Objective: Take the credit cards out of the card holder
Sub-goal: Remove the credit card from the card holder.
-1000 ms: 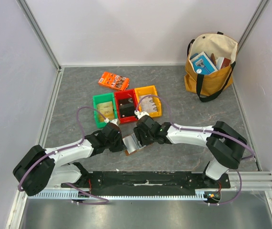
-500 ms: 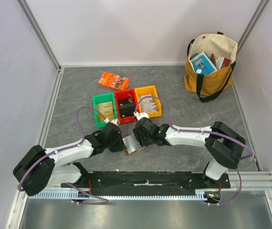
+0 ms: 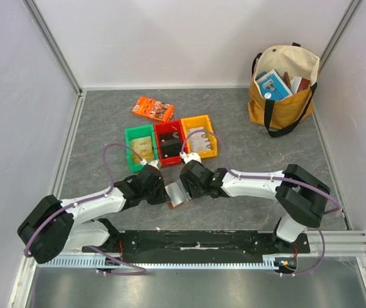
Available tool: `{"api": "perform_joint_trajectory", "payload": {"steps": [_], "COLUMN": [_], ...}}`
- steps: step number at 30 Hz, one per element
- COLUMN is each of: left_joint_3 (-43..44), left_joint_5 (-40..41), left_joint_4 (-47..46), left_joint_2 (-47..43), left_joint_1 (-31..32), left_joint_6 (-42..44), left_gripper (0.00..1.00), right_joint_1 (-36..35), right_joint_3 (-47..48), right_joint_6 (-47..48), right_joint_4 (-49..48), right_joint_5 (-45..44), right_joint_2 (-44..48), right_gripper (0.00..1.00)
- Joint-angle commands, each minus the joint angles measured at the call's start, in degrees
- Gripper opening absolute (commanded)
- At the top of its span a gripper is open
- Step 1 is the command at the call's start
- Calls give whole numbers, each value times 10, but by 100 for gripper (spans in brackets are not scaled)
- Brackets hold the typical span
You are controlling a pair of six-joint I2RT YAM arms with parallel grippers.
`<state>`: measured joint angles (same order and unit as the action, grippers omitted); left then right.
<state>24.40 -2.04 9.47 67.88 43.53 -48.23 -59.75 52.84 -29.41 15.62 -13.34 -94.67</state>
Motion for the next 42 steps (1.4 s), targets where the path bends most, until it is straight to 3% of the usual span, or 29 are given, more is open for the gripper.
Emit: {"api": "perform_joint_trajectory", "payload": {"steps": [1,6,17,25,35,42], "left_joint_3": [-4,-4,-6,-7,-7,-8], "left_joint_5": [-3,-4,-4,-4,-7,-3], "left_joint_4": [-3,-3,-3,-7,-15,-15], "left_joint_2": [2,2,-3,0,7,-2], "left_joint_1": [4,4,6,9,16,17], "left_joint_6": [-12,-12,-13,-17,-22,-26], "left_gripper": [5,5,5,5,5,5], "right_joint_1": [-9,-14,-19,-19,-20,-20], "right_joint_3": [17,20,22,21,24,17], "right_joint_6": [-3,-1,-9,-10,-1,-1], "right_joint_4": [3,5,1,-7,-36,-77], "right_joint_5": [-16,-19,0,10,55,108], "right_joint_2": [-2,-2,-26,-25,9,18], "right_gripper": [58,51,46,34,8,3]}}
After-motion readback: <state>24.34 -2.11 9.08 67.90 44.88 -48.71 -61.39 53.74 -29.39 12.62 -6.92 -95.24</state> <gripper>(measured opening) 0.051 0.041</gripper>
